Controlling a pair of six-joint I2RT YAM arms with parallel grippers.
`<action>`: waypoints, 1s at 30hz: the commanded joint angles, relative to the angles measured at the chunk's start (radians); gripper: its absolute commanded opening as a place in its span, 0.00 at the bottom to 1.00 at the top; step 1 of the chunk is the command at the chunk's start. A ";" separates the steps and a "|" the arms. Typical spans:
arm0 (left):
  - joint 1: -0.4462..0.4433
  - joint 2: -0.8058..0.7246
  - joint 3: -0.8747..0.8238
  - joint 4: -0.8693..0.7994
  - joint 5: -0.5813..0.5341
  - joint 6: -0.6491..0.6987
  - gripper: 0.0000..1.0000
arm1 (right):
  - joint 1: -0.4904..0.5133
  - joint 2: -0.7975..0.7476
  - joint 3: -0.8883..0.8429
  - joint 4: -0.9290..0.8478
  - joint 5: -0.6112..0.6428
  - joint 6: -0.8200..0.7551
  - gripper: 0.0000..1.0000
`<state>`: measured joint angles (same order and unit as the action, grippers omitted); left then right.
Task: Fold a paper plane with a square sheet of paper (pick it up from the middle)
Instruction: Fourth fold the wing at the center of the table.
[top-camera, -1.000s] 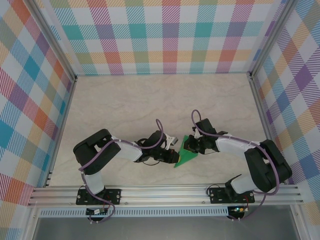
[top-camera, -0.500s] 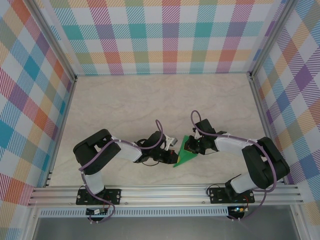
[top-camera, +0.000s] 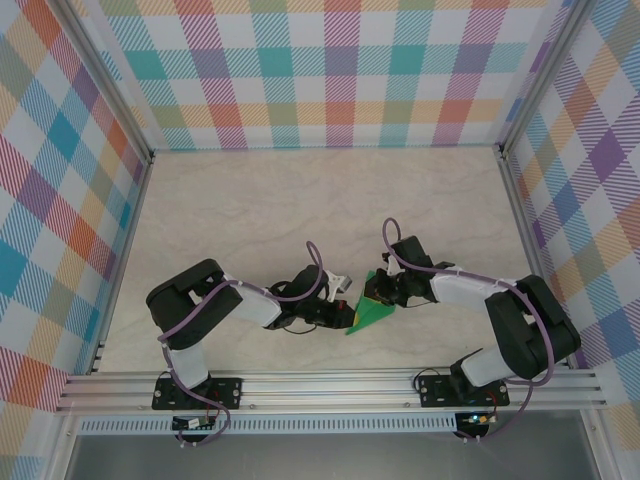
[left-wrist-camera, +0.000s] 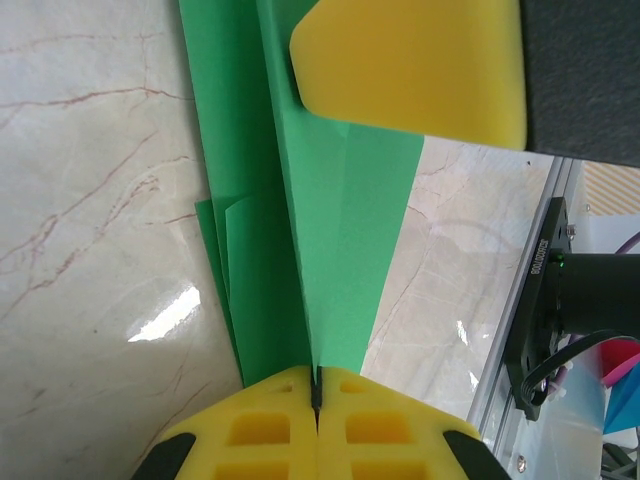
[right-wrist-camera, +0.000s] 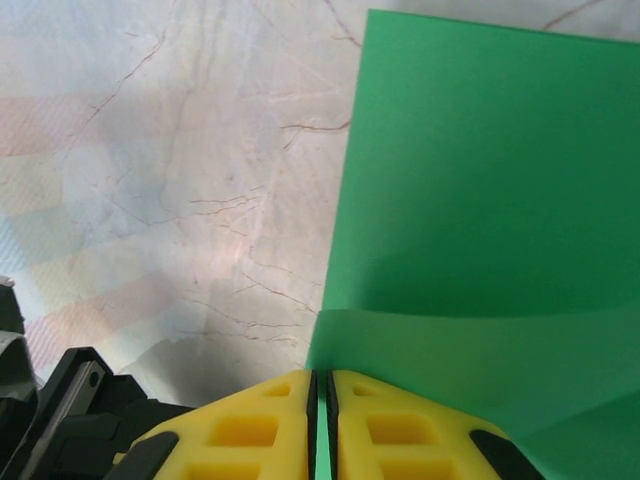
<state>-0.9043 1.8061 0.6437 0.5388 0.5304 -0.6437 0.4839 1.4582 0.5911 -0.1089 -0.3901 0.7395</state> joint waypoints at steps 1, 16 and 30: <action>0.004 -0.012 -0.016 -0.011 -0.009 -0.007 0.06 | -0.004 0.026 0.012 0.033 -0.051 -0.027 0.12; 0.003 -0.035 0.055 -0.093 -0.054 0.003 0.17 | -0.004 0.032 0.012 0.020 -0.054 -0.042 0.12; 0.004 0.032 0.033 -0.117 -0.089 -0.032 0.00 | -0.008 -0.022 0.024 -0.008 -0.012 -0.033 0.13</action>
<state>-0.9051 1.7988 0.6800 0.4595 0.4683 -0.6659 0.4839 1.4822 0.5911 -0.0978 -0.4183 0.7170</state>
